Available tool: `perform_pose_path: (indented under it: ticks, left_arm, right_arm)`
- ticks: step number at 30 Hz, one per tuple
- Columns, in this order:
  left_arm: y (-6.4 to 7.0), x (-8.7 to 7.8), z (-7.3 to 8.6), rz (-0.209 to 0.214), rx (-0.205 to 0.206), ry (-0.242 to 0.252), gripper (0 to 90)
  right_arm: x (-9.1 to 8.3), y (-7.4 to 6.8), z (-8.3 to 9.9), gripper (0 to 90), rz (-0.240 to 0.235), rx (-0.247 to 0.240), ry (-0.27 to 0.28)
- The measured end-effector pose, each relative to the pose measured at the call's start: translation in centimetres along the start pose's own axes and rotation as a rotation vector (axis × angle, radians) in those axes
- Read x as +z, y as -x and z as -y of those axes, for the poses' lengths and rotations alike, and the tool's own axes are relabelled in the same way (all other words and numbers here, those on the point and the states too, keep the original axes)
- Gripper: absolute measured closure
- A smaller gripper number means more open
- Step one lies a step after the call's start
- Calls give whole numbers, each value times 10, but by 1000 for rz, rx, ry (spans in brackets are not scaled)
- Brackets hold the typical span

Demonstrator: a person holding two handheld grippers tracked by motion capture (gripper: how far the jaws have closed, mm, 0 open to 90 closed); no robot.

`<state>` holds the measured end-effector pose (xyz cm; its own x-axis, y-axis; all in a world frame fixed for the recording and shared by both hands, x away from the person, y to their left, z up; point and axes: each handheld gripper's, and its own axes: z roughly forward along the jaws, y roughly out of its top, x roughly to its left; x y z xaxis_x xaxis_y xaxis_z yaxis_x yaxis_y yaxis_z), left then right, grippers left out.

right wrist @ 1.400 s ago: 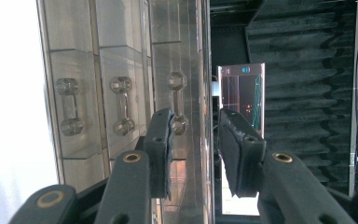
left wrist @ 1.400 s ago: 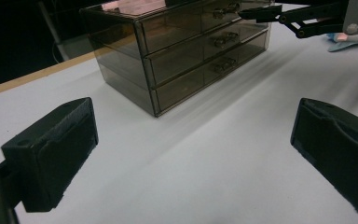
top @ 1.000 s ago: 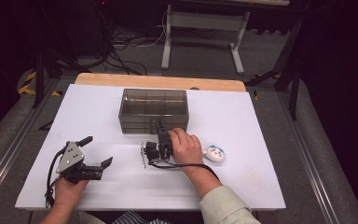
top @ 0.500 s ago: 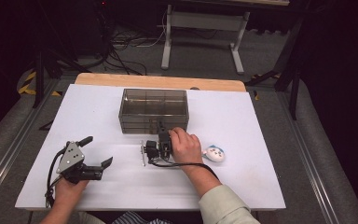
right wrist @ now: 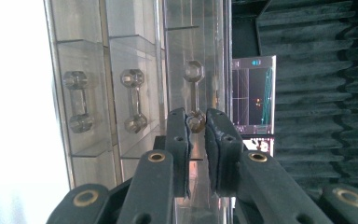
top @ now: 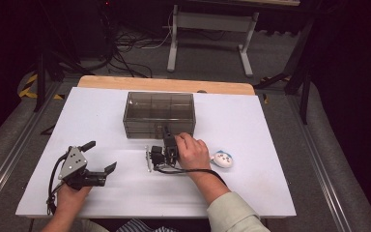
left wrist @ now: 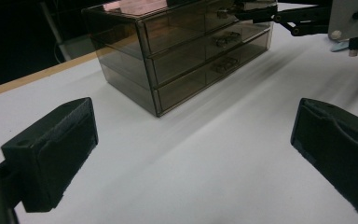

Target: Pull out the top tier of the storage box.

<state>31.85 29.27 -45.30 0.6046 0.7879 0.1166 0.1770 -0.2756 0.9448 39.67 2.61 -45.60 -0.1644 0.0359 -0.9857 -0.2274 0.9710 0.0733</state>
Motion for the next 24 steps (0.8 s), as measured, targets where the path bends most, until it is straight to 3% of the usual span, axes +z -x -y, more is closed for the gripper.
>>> perform_pose_path:
  ticks: [24]
  left_arm:
    - [0, 0, 0, 7, -6, -7, 15]
  right_arm:
    - [-26, 2, 1, 805, -32, 33, 47]
